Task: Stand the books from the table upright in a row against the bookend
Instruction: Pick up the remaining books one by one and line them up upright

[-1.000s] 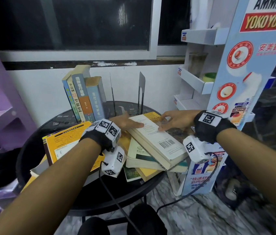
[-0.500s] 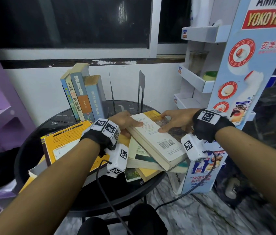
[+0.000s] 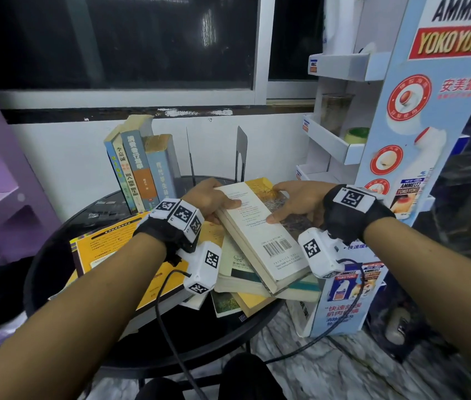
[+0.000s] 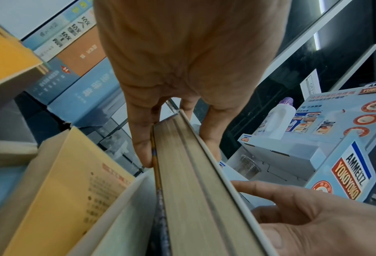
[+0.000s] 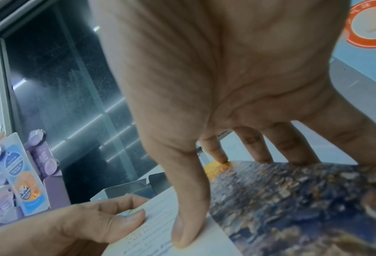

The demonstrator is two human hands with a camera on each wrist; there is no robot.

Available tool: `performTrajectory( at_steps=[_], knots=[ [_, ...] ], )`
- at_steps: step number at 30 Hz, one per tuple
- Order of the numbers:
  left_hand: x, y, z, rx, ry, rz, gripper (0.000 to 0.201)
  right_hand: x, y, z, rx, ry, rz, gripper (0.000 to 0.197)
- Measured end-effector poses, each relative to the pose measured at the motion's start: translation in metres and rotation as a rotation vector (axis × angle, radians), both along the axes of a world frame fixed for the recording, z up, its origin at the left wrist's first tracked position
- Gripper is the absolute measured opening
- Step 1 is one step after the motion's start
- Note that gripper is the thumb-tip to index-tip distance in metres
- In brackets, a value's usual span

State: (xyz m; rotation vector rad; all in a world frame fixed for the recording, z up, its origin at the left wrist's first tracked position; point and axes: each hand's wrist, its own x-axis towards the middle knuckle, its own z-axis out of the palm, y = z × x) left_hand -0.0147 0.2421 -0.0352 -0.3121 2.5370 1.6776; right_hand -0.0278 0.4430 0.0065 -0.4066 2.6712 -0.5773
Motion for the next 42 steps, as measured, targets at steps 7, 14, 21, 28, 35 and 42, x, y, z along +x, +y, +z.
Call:
performTrajectory(
  at_steps=[7, 14, 21, 28, 35, 42],
  knots=[
    [0.001, -0.012, 0.031, -0.112, 0.155, 0.033, 0.035, -0.007, -0.008, 0.009, -0.101, 0.114, 0.015, 0.092],
    [0.004, -0.018, 0.066, -0.219, 0.373, 0.089, 0.040, -0.022, -0.021, 0.004, -0.283, 0.249, -0.008, 0.117],
    [0.010, -0.022, 0.076, -0.160, 0.538, 0.106, 0.044, -0.031, -0.039, -0.016, -0.490, 0.434, -0.093, 0.131],
    [0.009, -0.020, 0.062, 0.019, 0.622, 0.032, 0.037, -0.027, -0.030, -0.030, -0.616, 0.515, -0.135, 0.126],
    [0.010, -0.014, 0.050, 0.161, 0.666, -0.044, 0.035, -0.021, -0.024, -0.038, -0.763, 0.622, -0.107, 0.109],
    [0.013, -0.015, 0.047, 0.201, 0.681, -0.083, 0.043, -0.027, -0.029, -0.014, -0.892, 0.619, -0.130, 0.109]
  ],
)
